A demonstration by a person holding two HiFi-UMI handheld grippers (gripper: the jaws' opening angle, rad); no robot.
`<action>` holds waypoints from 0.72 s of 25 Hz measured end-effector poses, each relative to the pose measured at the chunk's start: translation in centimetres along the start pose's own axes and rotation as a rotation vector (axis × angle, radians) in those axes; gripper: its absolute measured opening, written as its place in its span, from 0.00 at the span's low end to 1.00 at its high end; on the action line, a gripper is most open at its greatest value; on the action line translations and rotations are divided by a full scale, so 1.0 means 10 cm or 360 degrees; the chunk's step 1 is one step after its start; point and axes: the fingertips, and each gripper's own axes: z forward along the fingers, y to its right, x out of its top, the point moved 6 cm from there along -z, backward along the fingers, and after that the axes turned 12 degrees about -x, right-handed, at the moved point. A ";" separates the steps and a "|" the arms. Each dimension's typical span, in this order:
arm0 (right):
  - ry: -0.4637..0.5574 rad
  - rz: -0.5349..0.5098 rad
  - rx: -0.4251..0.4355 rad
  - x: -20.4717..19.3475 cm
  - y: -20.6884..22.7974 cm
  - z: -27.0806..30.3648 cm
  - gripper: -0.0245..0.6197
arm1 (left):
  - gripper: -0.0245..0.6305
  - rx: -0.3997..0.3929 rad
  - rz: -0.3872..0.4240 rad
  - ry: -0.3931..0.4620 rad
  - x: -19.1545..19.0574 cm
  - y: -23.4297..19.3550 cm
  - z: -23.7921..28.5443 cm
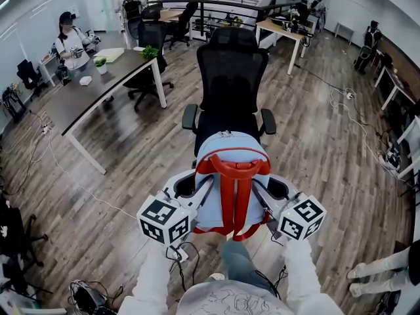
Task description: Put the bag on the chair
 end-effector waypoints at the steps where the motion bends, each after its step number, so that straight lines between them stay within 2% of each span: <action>1: 0.0000 0.0000 0.0007 0.01 0.09 0.10 0.20 | 0.21 0.0009 0.0004 0.0001 0.02 -0.08 0.09; 12: 0.0018 -0.0045 0.0086 0.41 1.21 1.28 0.20 | 0.21 0.0124 0.0015 0.0042 0.41 -1.10 1.19; 18: 0.0040 -0.0075 0.0140 0.62 1.69 1.84 0.20 | 0.21 0.0184 0.0063 0.0076 0.61 -1.53 1.64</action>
